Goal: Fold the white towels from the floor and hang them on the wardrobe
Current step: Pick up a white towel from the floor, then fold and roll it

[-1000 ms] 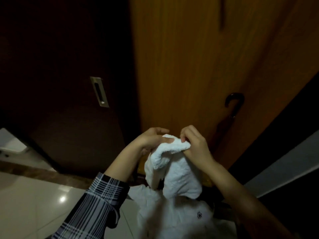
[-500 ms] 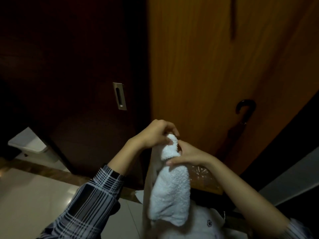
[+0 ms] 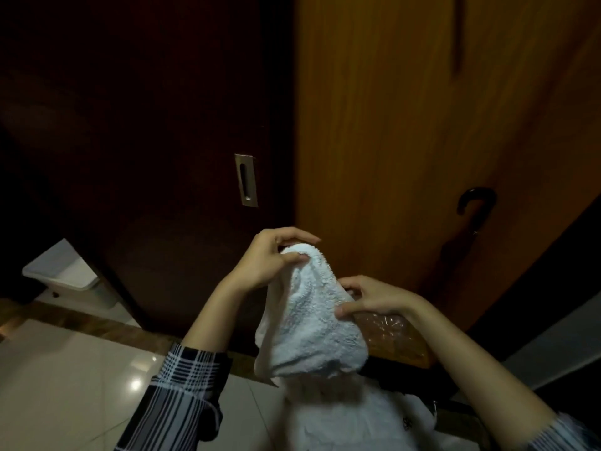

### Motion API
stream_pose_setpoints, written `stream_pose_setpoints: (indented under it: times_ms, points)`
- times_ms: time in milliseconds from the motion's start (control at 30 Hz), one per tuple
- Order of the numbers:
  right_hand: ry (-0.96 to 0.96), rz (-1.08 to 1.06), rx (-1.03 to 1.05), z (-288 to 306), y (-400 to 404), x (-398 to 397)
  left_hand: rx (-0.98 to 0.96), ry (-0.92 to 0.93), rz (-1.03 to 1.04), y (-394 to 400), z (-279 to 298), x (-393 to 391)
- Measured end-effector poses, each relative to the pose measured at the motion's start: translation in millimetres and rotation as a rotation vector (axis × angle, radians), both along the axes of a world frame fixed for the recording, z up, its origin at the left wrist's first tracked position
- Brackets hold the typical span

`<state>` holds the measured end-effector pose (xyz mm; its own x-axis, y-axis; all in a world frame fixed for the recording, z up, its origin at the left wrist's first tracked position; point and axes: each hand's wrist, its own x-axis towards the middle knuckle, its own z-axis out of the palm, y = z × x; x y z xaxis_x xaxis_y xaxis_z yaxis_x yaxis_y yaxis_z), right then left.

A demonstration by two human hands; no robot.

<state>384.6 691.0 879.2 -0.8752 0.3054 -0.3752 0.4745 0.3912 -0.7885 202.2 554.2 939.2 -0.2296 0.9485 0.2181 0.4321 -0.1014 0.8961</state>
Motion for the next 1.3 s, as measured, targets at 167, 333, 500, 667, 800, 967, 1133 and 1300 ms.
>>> stream_pose_setpoints:
  times_ms: [167, 333, 500, 667, 800, 967, 1133, 1300]
  points:
    - [-0.102, -0.028, 0.131, 8.5, 2.3, -14.9, 0.069, -0.105, 0.169, -16.8, -14.4, -25.1]
    - [0.003, -0.181, 0.346, 34.7, -3.6, -31.4, 0.005, -0.011, 0.229, -27.5, -30.9, -45.4]
    - [0.124, -0.229, 0.451, 62.5, -13.8, -58.9, -0.349, 0.063, -0.029, -24.2, -42.2, -41.3]
    - [0.086, -0.028, 0.556, 72.5, -39.0, -82.3, -0.263, 0.130, -0.054, -11.8, -41.5, -12.6]
    - [0.179, -0.042, 0.565, 79.8, -50.0, -79.3, -0.156, 0.051, 0.106, -12.7, -41.6, 1.5]
    - [0.426, -0.314, 0.202, 63.7, -60.0, -44.5, -0.071, -0.159, 0.225, -31.6, -45.9, 13.0]
    - [0.189, -0.310, -0.039, -12.5, -78.0, -18.5, 0.023, -0.355, 0.357, -52.1, -39.3, 28.7]
    - [0.092, -0.392, -0.021, -60.9, -96.5, -24.0, 0.027, -0.651, 0.421, -67.9, -34.2, 45.6]
